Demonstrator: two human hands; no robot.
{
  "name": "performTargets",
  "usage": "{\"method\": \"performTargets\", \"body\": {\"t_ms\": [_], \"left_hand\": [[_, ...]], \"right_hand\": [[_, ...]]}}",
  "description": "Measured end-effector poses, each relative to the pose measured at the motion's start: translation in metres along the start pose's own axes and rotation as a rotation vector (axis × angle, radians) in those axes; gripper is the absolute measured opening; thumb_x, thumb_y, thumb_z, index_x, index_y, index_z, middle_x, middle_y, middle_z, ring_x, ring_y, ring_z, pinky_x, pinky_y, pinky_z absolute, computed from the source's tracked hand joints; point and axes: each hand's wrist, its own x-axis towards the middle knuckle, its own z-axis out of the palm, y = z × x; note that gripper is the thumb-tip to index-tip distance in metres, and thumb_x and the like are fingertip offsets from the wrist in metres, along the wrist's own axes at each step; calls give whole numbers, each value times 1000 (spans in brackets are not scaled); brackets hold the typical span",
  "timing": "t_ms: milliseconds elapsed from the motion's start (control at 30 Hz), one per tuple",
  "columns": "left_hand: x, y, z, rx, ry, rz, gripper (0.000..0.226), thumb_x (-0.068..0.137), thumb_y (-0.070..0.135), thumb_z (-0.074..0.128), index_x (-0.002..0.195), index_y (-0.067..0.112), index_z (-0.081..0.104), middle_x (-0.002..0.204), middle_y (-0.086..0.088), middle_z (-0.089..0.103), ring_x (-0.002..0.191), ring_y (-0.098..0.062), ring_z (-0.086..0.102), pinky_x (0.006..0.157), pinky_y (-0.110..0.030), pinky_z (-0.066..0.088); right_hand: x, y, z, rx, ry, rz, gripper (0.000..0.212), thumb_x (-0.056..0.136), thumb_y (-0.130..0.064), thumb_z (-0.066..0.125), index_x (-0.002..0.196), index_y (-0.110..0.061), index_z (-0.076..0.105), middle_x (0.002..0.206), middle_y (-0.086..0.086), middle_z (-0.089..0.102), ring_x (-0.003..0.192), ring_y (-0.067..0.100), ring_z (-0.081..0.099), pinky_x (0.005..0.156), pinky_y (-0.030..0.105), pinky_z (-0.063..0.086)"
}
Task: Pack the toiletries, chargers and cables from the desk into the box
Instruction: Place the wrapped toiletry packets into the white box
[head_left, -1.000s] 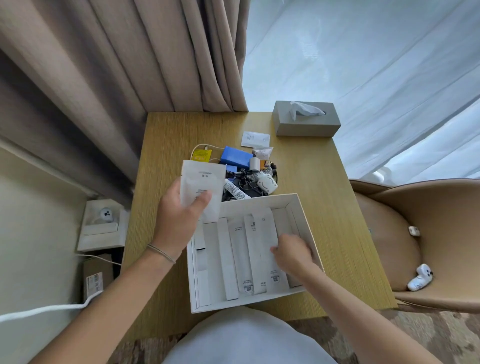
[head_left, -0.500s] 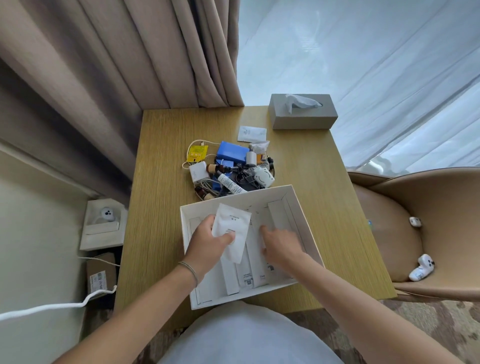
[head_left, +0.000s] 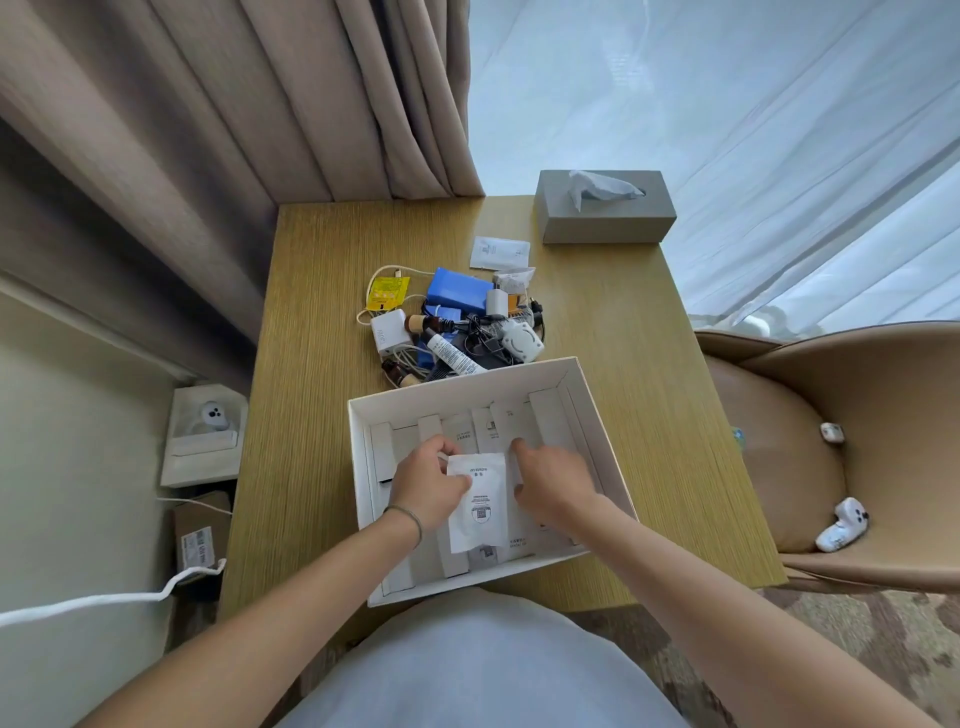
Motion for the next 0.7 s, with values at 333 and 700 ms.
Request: {"method": "performTargets", "body": {"t_ms": [333,700], "left_hand": [[12,-12,15,272,-206,124,43,80,-1,68,101,33,56,89,6,64,81,-15,64,62,-22,55],[13,-16,19,743,-80,467,44,92,18,62,134,26,56,122,1,61,112,-20,56,89,-33,53]], "right_hand": [[-11,11,-27,326,117,96,50,94,-29,50,143,-29,46,84,-1,71,78,24,67,65,35,55],[-14,16,-65,466,256,12,54,95,-22,53,147,-27,41,66,-3,66,64,14,62,60,41,56]]}}
